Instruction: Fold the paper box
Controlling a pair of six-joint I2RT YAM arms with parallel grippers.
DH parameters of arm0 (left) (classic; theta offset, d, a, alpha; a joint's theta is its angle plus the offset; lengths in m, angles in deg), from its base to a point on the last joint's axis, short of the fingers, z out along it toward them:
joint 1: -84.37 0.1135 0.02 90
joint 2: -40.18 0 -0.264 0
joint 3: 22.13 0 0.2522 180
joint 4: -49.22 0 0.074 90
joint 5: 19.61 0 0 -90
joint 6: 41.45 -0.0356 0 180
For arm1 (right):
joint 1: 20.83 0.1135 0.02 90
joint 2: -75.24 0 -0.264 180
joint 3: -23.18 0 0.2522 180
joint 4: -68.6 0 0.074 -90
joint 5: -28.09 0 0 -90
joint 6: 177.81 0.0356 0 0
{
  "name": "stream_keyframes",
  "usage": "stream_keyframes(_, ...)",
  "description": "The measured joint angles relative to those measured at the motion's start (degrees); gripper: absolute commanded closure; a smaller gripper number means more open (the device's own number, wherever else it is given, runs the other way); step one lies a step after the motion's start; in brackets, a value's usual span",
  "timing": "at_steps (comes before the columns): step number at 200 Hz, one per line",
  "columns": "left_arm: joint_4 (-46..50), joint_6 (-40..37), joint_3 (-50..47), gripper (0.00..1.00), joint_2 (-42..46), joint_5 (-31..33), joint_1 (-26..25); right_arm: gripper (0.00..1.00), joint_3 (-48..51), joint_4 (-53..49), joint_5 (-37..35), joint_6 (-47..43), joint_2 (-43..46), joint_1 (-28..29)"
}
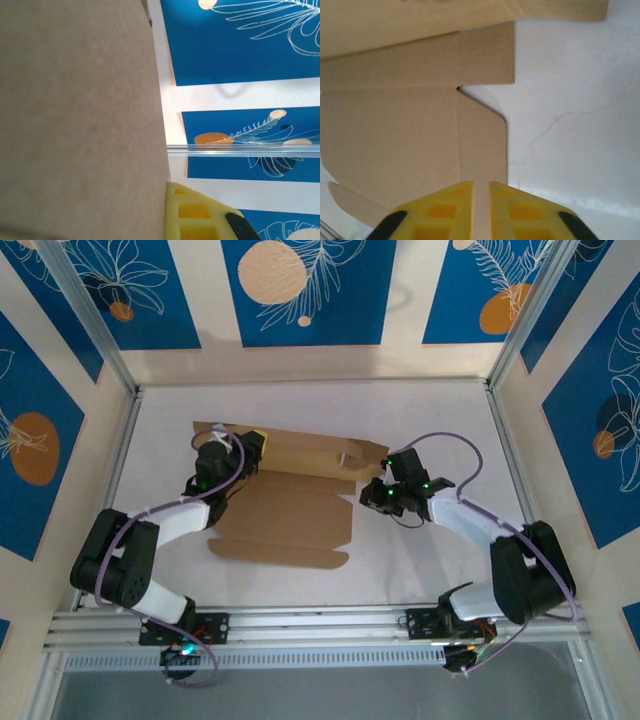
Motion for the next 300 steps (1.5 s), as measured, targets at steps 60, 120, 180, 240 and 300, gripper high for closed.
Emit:
stream_keyframes(60,-5.77,7.69,-1.05,1.0,-0.9,1.14,-0.39,0.44,3.72,15.23,5.7,4.48,-8.96,-4.79)
stream_keyframes(120,-13.53,14.62,-3.5,1.0,-6.62,1.38,-0.74,0.41,5.03,26.36,7.13,4.76,-9.68,-8.85)
stream_keyframes(180,-15.72,16.17,-3.63,1.0,-6.99,1.38,-0.85,0.42,3.32,29.38,6.34,5.01,-14.49,-9.4)
stream_keyframes(240,-17.9,17.4,-3.61,1.0,-8.15,2.21,-0.9,0.68,1.62,30.58,5.88,5.46,-17.03,-8.72)
stream_keyframes(300,-17.97,17.29,-3.48,1.0,-8.48,5.07,-1.99,0.81,0.46,30.71,4.72,6.05,-17.97,-7.48)
